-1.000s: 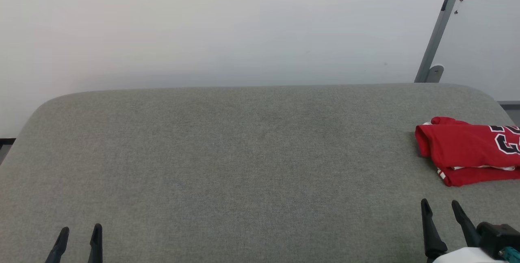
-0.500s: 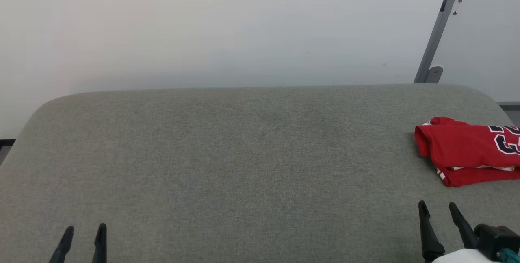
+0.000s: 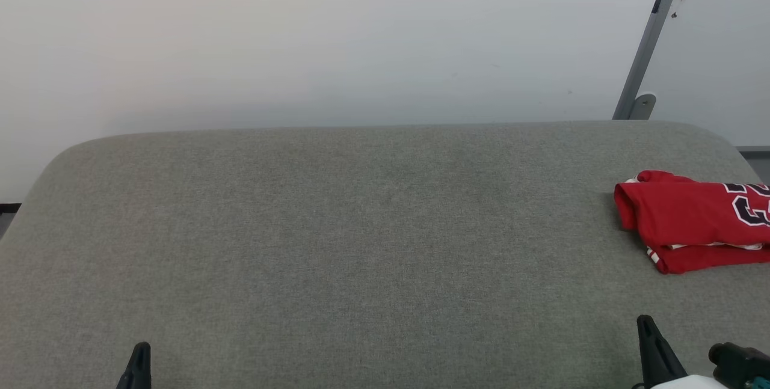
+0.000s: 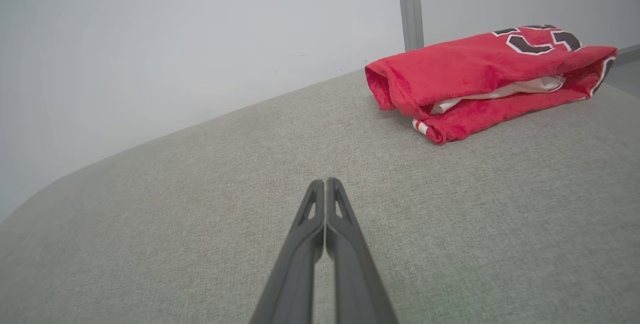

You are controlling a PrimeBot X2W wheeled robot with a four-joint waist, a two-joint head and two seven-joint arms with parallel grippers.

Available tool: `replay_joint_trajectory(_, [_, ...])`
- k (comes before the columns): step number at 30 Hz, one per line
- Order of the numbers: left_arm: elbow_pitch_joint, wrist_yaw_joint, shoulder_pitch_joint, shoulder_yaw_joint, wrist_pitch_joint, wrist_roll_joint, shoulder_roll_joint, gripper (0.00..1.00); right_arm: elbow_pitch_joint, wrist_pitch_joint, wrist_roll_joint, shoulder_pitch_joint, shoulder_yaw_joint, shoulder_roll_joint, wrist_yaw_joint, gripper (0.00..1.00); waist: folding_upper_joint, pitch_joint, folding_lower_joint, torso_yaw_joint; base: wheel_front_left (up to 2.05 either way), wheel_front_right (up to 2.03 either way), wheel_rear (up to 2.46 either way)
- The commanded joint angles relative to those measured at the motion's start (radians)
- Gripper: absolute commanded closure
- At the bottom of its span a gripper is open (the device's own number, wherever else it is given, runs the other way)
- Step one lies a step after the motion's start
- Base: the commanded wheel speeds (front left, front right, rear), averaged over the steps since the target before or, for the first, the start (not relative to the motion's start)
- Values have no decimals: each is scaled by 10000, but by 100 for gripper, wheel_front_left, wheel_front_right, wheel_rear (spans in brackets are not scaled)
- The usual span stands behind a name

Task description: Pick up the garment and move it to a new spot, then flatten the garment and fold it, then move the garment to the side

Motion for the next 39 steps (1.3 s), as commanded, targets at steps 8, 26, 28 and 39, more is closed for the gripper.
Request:
replay_joint_trajectory(8, [112, -2, -701, 167, 391, -1276, -123, 100, -261, 268, 1539, -473, 54, -5, -3, 100, -1, 77, 0, -27, 0, 0, 0])
replay_joint_trajectory(26, [490, -8, -1519, 320, 1097, -3457, -569, 100, -322, 787, 4192, -914, 96, 23, -7, 100, -1, 250, 0, -86, 0, 0, 0])
replay_joint_trajectory(28, [507, -8, -1558, 328, 1129, -3572, -593, 100, -324, 817, 4324, -941, 97, 24, -7, 100, -1, 260, 0, -89, 0, 0, 0])
replay_joint_trajectory(39, [704, -11, -1978, 412, 1505, -4692, -826, 100, -351, 1093, 5691, -1177, 111, 38, -8, 100, -1, 366, 0, -126, 0, 0, 0])
